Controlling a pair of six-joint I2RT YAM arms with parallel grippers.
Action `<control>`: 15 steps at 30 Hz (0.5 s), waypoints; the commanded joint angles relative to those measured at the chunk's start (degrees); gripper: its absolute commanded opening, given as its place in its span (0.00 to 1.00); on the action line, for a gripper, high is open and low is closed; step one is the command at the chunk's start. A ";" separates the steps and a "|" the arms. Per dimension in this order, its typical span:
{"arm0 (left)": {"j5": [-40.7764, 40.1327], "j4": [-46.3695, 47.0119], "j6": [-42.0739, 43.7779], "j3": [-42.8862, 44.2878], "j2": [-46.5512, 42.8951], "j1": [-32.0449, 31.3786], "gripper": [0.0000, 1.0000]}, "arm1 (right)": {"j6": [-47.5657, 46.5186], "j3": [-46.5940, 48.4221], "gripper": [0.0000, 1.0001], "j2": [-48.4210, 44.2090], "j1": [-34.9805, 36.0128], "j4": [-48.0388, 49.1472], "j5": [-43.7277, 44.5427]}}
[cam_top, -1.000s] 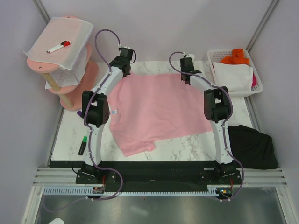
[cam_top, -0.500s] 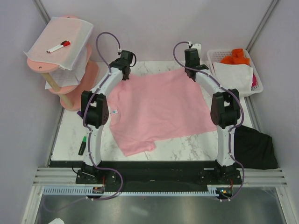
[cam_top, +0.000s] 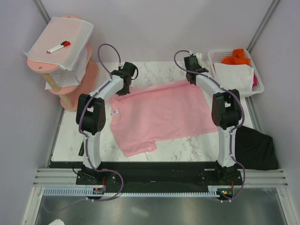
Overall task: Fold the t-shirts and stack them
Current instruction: Fold the flattened tshirt in 1/3 of the way
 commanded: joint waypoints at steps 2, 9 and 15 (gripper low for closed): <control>-0.53 -0.91 -3.63 -4.43 -6.25 -2.11 0.02 | 0.77 0.12 0.00 -1.39 -0.20 -3.20 5.31; -2.11 -2.23 -5.82 -9.09 -6.69 -5.97 0.02 | 0.95 1.09 0.00 0.19 -0.11 -6.63 7.42; -1.15 -2.76 -7.58 -13.31 -7.04 -6.95 0.08 | 2.26 0.48 0.00 2.21 -0.11 -10.14 8.48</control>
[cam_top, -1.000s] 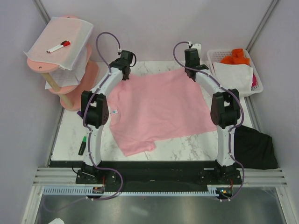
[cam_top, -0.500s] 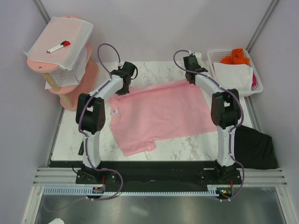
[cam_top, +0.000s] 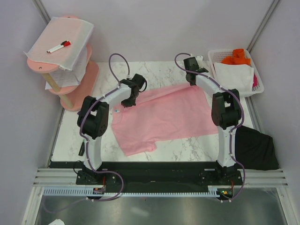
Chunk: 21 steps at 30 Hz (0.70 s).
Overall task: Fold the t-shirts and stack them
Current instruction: Fold the flattened tshirt in 1/3 of the way
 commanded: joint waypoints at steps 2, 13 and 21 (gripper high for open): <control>-0.73 -2.58 -5.22 -2.63 -2.84 0.00 0.43 | 2.26 0.19 0.00 2.15 -0.11 -4.60 2.14; -4.51 1.01 -6.38 -2.28 -8.29 0.00 1.00 | 5.70 -8.33 0.16 -1.37 -0.11 -6.97 1.88; 3.05 12.96 -1.28 -8.25 -14.26 0.00 1.00 | 5.61 -11.67 0.87 -5.58 -0.11 -3.73 -1.37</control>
